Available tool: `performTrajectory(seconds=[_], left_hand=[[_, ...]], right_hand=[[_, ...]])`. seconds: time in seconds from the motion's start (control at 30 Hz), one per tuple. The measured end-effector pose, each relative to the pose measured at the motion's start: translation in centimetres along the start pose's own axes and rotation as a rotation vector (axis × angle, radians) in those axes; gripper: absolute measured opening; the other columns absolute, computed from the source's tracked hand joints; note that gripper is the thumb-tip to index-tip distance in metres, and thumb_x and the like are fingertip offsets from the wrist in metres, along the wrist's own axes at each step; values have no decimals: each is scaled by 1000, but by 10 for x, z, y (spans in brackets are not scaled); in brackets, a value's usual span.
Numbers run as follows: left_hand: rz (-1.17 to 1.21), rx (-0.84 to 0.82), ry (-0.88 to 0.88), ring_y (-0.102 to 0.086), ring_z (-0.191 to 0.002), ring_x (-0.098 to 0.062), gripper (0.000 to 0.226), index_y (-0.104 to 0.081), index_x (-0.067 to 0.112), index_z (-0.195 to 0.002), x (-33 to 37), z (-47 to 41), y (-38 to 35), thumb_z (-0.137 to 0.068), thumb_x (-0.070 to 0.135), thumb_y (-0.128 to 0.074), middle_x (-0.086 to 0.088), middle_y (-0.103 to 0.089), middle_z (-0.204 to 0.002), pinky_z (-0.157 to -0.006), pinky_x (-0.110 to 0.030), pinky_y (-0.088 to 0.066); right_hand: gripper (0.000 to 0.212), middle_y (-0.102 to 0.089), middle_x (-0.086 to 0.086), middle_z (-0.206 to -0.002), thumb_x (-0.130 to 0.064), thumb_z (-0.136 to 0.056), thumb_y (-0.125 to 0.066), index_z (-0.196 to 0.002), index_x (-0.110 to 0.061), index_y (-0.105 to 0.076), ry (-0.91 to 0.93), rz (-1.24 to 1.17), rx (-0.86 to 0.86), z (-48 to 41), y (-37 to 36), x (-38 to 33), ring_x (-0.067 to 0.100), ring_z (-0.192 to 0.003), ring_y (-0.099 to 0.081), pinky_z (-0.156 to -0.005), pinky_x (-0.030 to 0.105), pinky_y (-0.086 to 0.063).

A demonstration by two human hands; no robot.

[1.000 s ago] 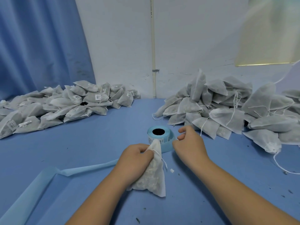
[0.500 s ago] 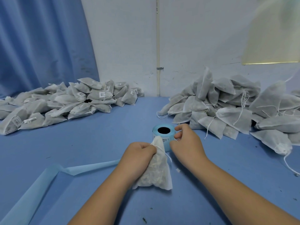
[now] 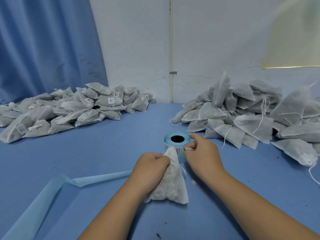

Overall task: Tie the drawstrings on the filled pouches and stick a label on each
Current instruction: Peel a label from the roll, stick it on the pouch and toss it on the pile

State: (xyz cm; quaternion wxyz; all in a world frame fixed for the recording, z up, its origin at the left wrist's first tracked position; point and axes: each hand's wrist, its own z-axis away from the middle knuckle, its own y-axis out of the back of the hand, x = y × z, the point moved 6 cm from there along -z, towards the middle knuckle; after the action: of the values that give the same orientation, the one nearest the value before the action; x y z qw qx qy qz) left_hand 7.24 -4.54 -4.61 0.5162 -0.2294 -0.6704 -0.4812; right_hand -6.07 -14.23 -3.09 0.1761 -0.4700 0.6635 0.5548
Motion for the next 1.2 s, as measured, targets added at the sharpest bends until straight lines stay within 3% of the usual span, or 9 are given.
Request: performTrajectory(seconds=[0.1, 0.23, 0.37, 0.47, 0.57, 0.73, 0.9, 0.97, 1.2], left_hand=[[-4, -1, 18, -32, -49, -13, 39, -35, 22, -50, 0, 1, 0, -84, 20, -55, 5, -34, -53, -50, -26, -26], [12, -2, 27, -34, -53, -14, 33, -39, 22, -55, 1, 3, 2, -84, 20, -55, 2, -36, -57, -54, -27, -28], [32, 7, 11, -39, -60, -15, 19, -50, 16, -68, 4, 4, 7, -85, 20, -54, -2, -42, -66, -61, -30, -31], [9, 79, -52, -47, -62, -20, 20, -56, 5, -74, 11, 10, 13, -87, 20, -54, -8, -51, -68, -60, -30, -37], [2, 133, -143, -62, -72, -16, 13, -67, 17, -83, 27, 24, 16, -87, 23, -57, 0, -67, -86, -62, -25, -46], [95, -123, -181, -59, -63, 1, 19, -72, 34, -84, 41, 48, -12, -91, 24, -59, 15, -68, -73, -54, -10, -42], [68, -349, -176, -46, -68, -8, 25, -65, 25, -68, 45, 64, -34, -89, 39, -65, 7, -51, -71, -69, -26, -35], [107, -395, -134, -52, -74, -8, 15, -71, 24, -78, 45, 66, -36, -78, 35, -62, 5, -57, -77, -74, -30, -38], [216, -460, -41, -63, -94, -18, 34, -73, 16, -103, 34, 63, -36, -73, 21, -58, -5, -71, -101, -91, -38, -42]], right_hand=[[45, -69, -3, -88, -2, -85, -48, -128, -14, -57, 11, 10, -1, 0, 1, 0, 15, -94, -59, -77, 22, -43], [46, -61, -17, -81, -6, -85, -55, -129, -19, -54, 11, -34, -43, 4, 0, 0, 4, -83, -57, -65, 8, -38], [40, -60, -13, -95, -10, -83, -61, -120, -24, -57, 25, -77, -53, 11, 17, -5, 2, -85, -57, -75, 18, -41], [33, -65, -10, -97, -12, -79, -65, -106, -30, -63, 50, -292, -61, 20, 44, -12, 2, -75, -60, -67, 13, -45], [31, -68, -4, -97, -21, -71, -64, -100, -30, -71, 70, -639, -231, 38, 66, -21, 8, -71, -62, -60, 19, -47], [37, -66, 21, -103, -33, -73, -62, -107, -23, -70, 205, -896, -589, 70, 72, -34, 26, -68, -63, -54, 28, -47], [35, -72, 11, -99, -41, -73, -60, -104, -28, -71, 149, -808, -541, 75, 67, -20, 20, -78, -68, -61, 30, -50], [33, -73, 11, -96, -42, -73, -60, -101, -28, -71, 119, -802, -519, 75, 66, -16, 20, -79, -68, -63, 29, -50], [21, -74, 9, -94, -29, -82, -56, -95, -24, -72, 23, -802, -451, 75, 65, -13, 24, -82, -71, -63, 26, -51]])
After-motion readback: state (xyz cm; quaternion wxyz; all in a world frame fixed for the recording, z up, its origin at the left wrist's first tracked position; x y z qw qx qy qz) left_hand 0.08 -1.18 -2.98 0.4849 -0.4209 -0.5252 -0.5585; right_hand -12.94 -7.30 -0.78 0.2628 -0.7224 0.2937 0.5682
